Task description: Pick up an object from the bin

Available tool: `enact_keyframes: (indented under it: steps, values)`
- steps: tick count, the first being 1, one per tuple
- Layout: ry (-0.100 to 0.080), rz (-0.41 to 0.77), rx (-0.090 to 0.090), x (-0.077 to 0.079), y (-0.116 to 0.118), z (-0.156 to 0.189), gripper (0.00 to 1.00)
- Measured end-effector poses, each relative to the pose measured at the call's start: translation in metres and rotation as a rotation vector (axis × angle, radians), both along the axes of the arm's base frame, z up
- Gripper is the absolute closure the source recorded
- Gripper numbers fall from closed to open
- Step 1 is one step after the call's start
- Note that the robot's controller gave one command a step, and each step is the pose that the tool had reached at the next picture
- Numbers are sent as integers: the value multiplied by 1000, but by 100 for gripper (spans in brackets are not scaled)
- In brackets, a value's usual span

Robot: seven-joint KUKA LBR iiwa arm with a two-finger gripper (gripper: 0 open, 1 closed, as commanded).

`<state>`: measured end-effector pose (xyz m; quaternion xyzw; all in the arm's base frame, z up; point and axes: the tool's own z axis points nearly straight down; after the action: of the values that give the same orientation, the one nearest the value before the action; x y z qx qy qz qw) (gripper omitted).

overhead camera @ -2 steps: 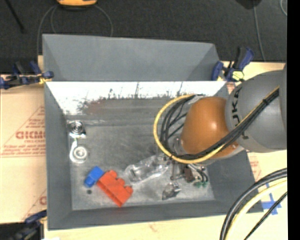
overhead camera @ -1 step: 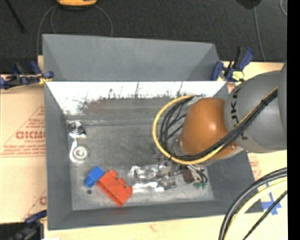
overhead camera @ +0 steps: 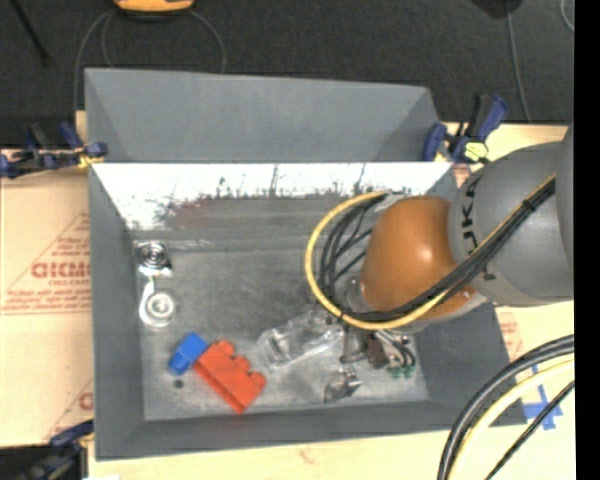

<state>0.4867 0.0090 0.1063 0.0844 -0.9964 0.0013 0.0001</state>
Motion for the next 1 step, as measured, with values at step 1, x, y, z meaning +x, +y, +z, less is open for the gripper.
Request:
enact_keyframes:
  steps: [1]
  values:
    - [-2,2,0,1,0,0,100]
